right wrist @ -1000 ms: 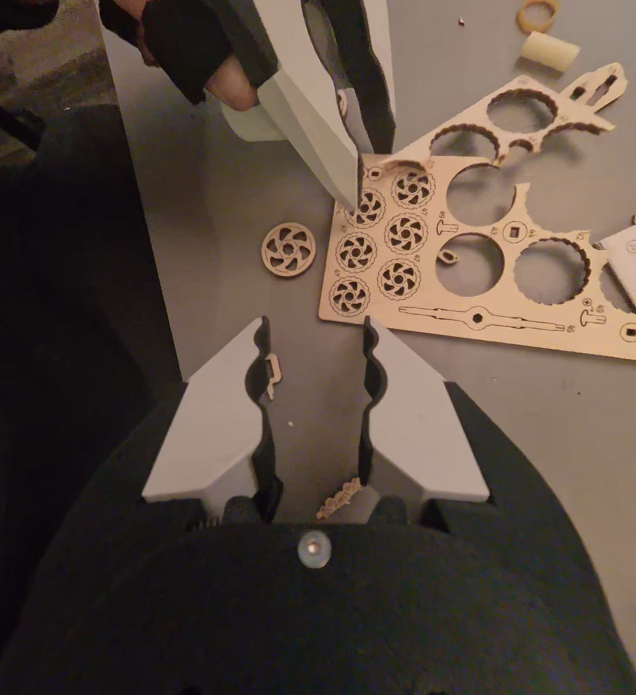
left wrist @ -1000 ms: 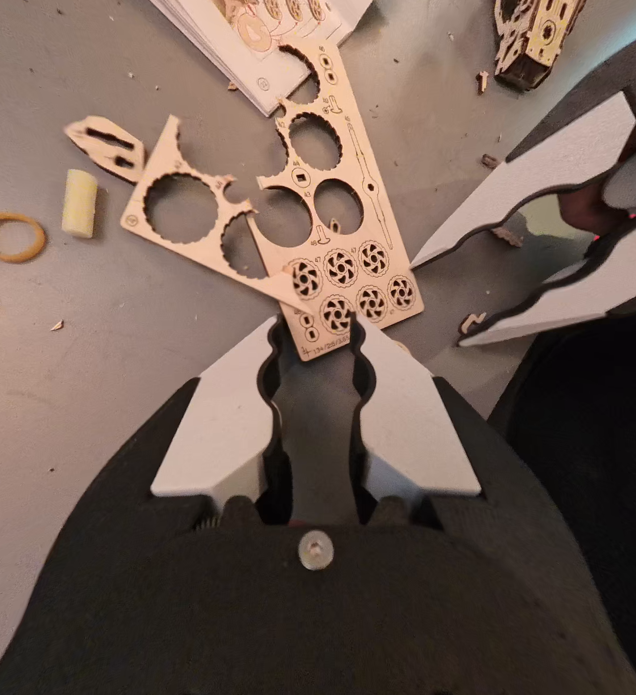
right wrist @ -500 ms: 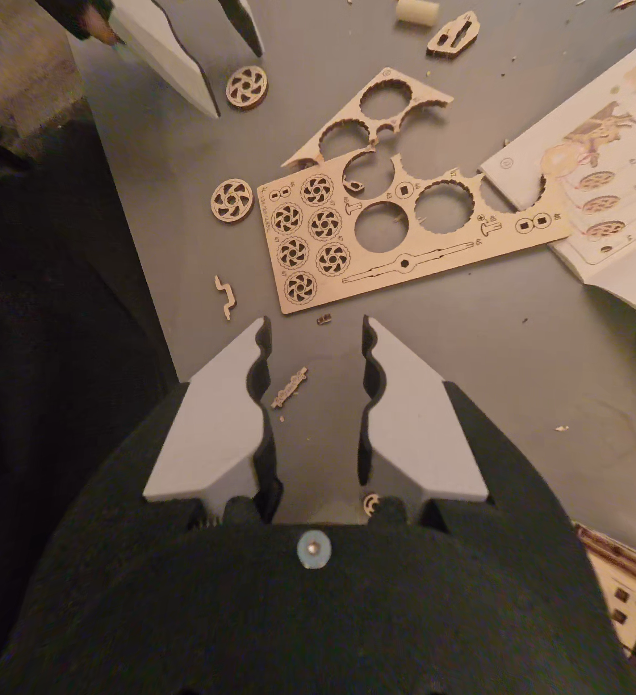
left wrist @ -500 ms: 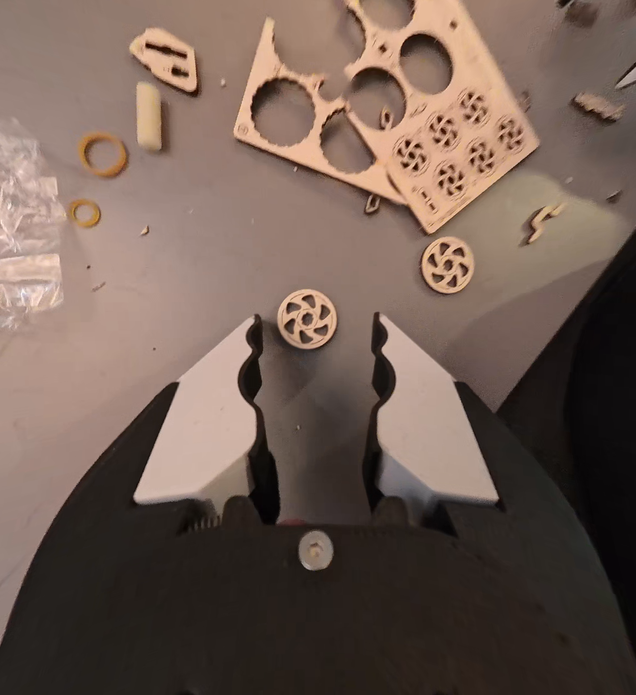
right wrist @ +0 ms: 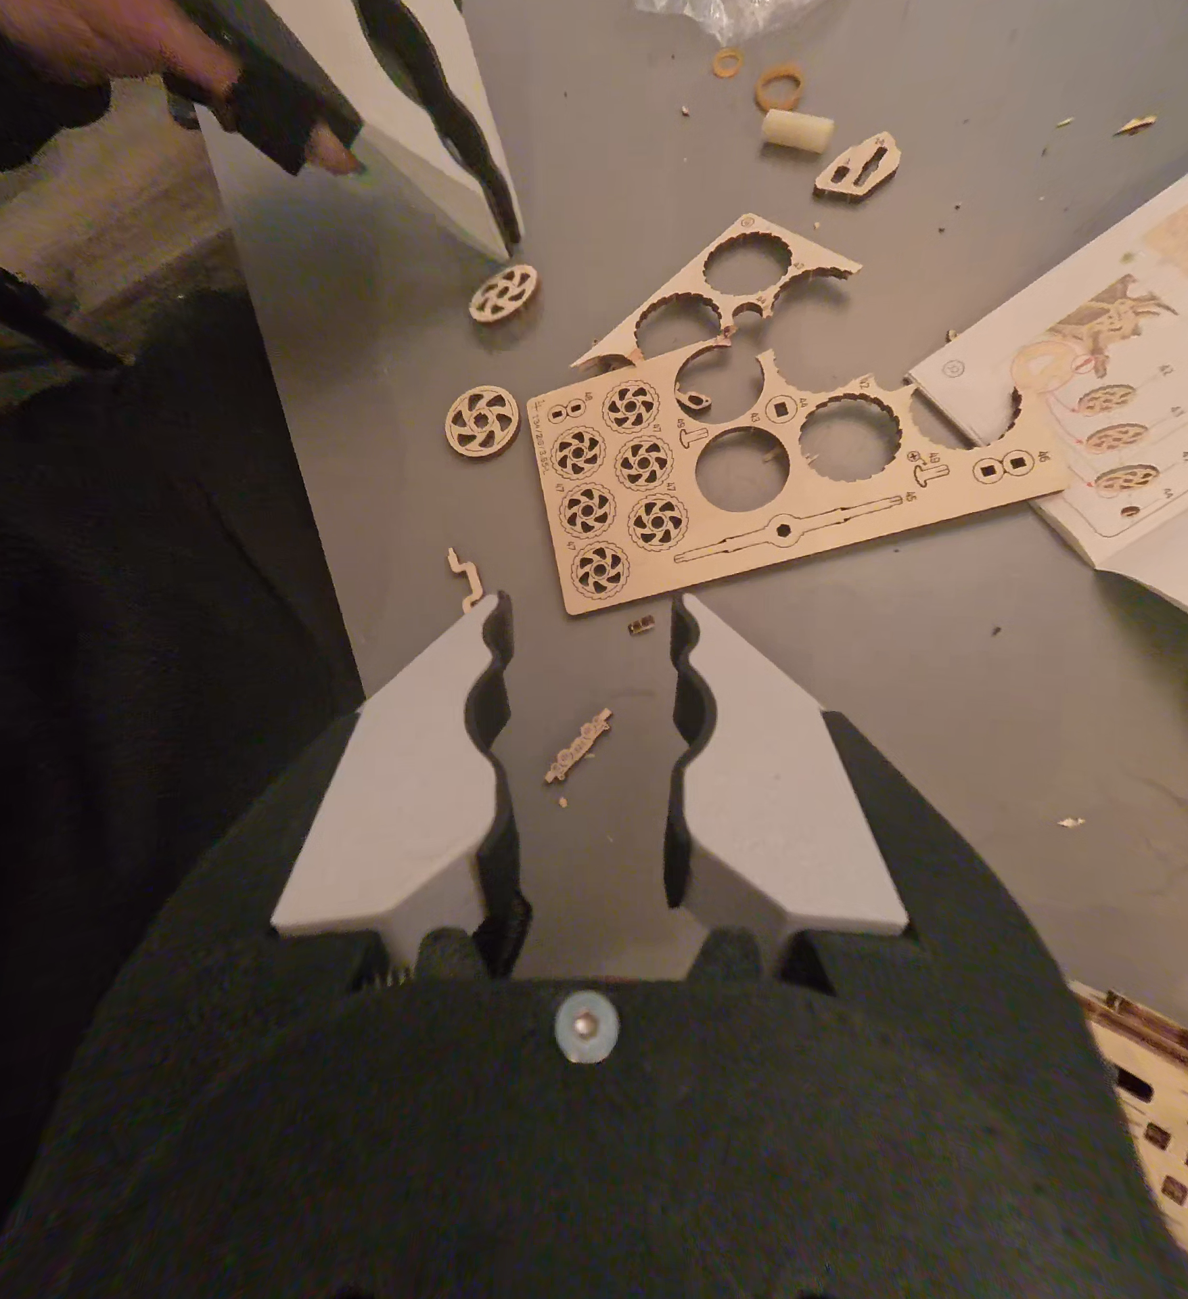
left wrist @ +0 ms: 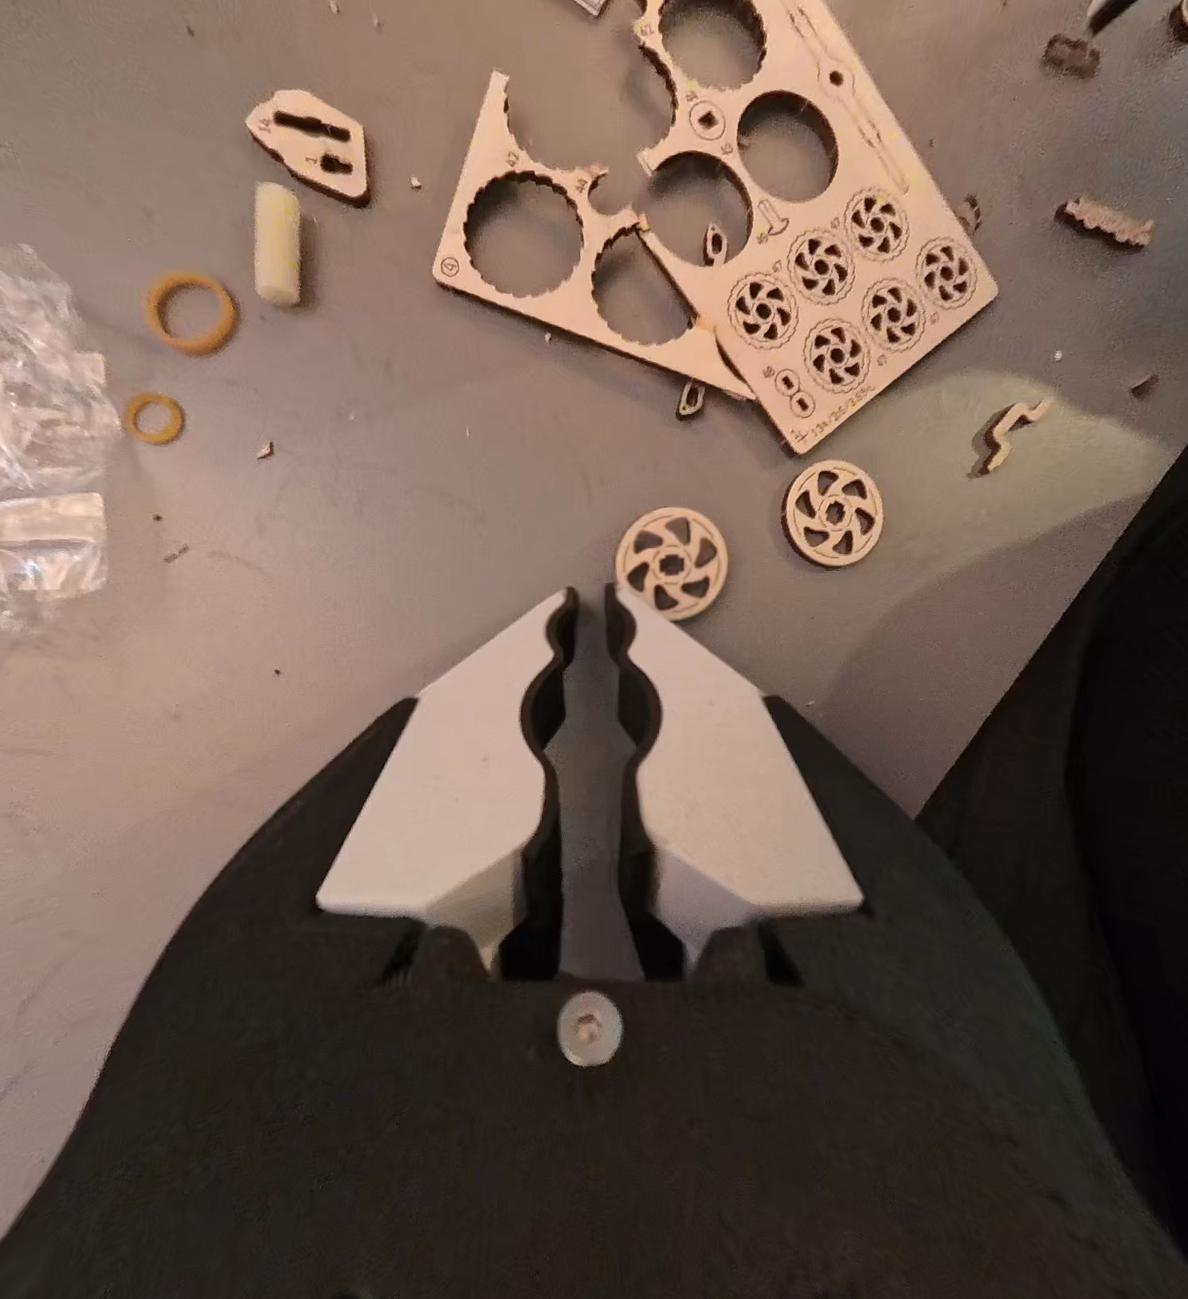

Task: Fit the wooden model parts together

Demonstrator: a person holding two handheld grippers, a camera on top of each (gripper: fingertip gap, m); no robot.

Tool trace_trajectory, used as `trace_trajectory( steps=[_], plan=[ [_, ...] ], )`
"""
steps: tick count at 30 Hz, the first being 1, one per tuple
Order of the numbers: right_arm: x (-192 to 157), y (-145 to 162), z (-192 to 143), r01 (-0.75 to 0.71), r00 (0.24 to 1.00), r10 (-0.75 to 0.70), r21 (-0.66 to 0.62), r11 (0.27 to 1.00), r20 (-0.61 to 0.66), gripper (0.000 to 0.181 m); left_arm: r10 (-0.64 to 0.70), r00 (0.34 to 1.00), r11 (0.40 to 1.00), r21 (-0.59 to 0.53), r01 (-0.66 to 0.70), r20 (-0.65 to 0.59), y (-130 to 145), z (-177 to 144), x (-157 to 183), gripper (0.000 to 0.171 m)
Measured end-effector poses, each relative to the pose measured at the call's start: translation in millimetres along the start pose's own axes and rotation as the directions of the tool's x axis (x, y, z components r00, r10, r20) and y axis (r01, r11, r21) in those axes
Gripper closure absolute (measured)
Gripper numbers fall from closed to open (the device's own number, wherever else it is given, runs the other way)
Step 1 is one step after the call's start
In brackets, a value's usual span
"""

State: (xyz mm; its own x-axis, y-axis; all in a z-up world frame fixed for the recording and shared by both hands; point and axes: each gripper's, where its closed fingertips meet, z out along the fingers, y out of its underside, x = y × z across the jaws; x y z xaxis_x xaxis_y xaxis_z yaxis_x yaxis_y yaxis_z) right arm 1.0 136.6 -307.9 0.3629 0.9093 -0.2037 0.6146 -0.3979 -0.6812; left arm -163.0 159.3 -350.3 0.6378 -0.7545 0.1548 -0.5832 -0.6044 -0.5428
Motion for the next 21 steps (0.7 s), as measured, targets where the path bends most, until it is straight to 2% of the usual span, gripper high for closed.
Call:
trace_trajectory(
  steps=[5, 8, 11, 13, 17, 19, 21],
  plan=[
    [2, 1, 2, -0.013, 1.0, 0.013, 0.009, 1.0, 0.014, 0.138, -0.012, 0.998, 0.998, 0.067, 0.017, -0.063, -10, -6, 11, 0.135],
    [3, 3, 4, -0.02, 1.0, 0.019, 0.014, 1.0, 0.023, 0.138, 0.023, 0.997, 0.999, 0.03, -0.021, -0.07, -4, 1, 18, 0.125],
    [4, 4, 6, -0.026, 0.999, 0.026, 0.019, 0.999, 0.03, 0.138, 0.057, 0.998, 0.998, 0.023, -0.056, -0.035, -5, 7, 19, 0.136],
    [4, 5, 7, -0.027, 0.999, 0.027, 0.024, 0.999, 0.034, 0.139, 0.072, 0.997, 0.997, 0.017, -0.072, -0.022, -5, 9, 18, 0.152],
    [6, 6, 9, -0.029, 0.999, 0.028, 0.025, 0.999, 0.032, 0.139, 0.07, 0.997, 0.997, 0.025, -0.069, -0.022, -6, 10, 18, 0.156],
    [7, 6, 9, -0.035, 0.999, 0.034, 0.031, 0.999, 0.033, 0.139, 0.07, 0.997, 0.997, 0.038, -0.069, -0.014, -7, 9, 15, 0.169],
    [7, 5, 10, -0.038, 0.999, 0.037, 0.036, 0.999, 0.036, 0.139, 0.065, 0.997, 0.997, 0.043, -0.064, -0.028, -7, 9, 16, 0.17]
  ],
)
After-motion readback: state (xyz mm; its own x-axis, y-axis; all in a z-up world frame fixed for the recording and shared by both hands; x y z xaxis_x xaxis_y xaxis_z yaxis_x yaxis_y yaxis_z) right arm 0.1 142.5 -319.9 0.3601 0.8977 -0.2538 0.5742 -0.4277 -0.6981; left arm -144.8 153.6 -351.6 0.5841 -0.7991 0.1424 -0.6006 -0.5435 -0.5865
